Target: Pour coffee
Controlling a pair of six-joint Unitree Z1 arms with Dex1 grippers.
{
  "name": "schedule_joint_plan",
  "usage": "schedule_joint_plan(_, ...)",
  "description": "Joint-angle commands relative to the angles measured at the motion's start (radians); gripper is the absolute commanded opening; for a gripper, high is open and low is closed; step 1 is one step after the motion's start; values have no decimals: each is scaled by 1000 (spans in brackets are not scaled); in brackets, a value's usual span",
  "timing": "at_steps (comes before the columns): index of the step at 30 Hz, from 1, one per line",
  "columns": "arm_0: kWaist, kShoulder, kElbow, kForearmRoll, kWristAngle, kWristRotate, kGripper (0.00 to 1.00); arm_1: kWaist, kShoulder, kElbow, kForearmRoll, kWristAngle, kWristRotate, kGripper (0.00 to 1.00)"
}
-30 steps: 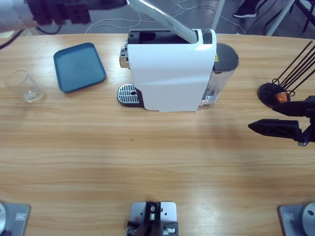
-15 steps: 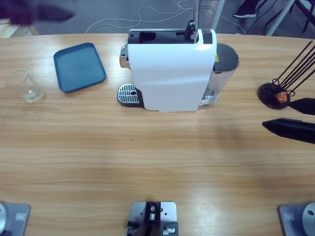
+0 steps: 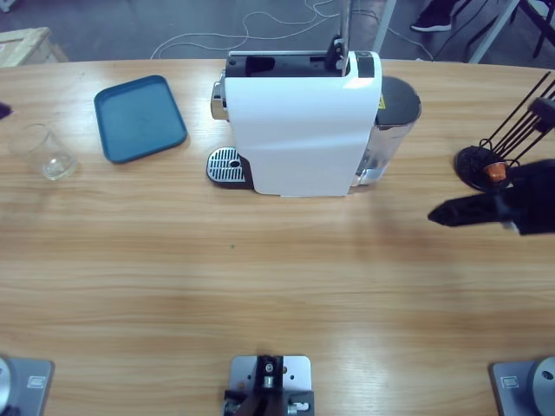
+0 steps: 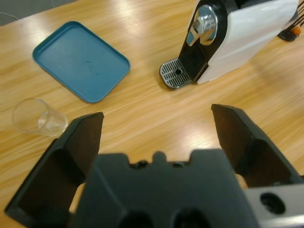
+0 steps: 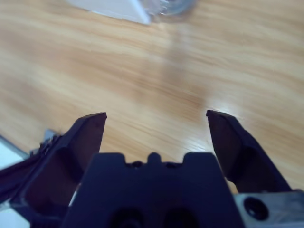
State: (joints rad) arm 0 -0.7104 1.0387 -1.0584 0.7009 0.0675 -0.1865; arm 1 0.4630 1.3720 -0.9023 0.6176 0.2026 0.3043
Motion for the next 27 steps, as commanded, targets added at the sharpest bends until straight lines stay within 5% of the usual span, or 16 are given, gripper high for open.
schedule_joint_plan(1, -29, -171, 241, -113, 64, 12, 977, -21, -40, 68, -67, -312, 234, 664)
schedule_joint_plan(9, -29, -129, 372, -228, 78, -7, 973, -21, -76, 215, -242, -556, 375, 582)
schedule_joint_plan(27, -29, -163, 438, -324, 84, -14, 936, -165, 90, 381, -559, -596, 375, 582)
